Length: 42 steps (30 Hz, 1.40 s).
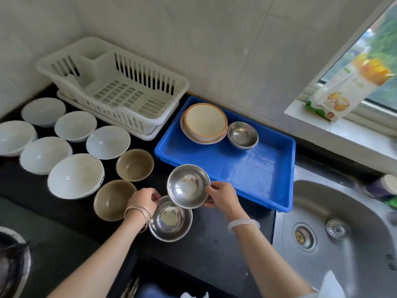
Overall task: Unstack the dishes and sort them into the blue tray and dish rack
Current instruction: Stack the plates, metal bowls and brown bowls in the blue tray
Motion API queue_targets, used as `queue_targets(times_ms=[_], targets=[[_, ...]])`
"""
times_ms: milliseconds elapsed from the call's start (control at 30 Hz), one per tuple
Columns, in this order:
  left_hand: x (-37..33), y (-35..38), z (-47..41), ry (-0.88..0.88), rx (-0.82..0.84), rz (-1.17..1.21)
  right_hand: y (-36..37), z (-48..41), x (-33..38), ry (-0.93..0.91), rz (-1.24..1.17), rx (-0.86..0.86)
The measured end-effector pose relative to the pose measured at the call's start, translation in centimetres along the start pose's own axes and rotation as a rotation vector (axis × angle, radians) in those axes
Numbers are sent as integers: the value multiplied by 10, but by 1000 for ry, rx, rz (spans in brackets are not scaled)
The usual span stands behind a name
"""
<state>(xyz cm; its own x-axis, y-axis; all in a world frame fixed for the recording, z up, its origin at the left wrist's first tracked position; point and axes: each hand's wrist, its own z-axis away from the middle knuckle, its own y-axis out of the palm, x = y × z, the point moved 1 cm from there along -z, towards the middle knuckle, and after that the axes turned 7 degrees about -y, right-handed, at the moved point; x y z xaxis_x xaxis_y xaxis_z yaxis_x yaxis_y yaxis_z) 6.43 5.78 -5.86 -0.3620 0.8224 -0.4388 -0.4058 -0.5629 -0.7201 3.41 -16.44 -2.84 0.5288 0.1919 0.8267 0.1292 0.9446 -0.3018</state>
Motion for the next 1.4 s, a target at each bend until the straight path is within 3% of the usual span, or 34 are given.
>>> queue_targets(times_ms=[100, 233, 500, 800, 967, 1167, 1400], targets=[[-9, 7, -5, 4, 51, 117, -6, 4, -2, -7, 58, -21], [-8, 17, -10, -104, 167, 443, -10, 10, -10, -20, 122, -34], [-5, 25, 0, -182, 224, 742, -1, 10, -25, -22, 194, -40], [-4, 31, 11, -260, 300, 720, 6, 11, -43, 3, 125, -86], [-10, 29, 11, -318, 323, 779, 10, 11, -47, 154, -135, 83], [-35, 5, 17, -219, 295, 839, -1, 7, -30, 53, -252, 12], [-112, -18, 16, -127, 306, 956, -49, -10, 17, -60, -338, -83]])
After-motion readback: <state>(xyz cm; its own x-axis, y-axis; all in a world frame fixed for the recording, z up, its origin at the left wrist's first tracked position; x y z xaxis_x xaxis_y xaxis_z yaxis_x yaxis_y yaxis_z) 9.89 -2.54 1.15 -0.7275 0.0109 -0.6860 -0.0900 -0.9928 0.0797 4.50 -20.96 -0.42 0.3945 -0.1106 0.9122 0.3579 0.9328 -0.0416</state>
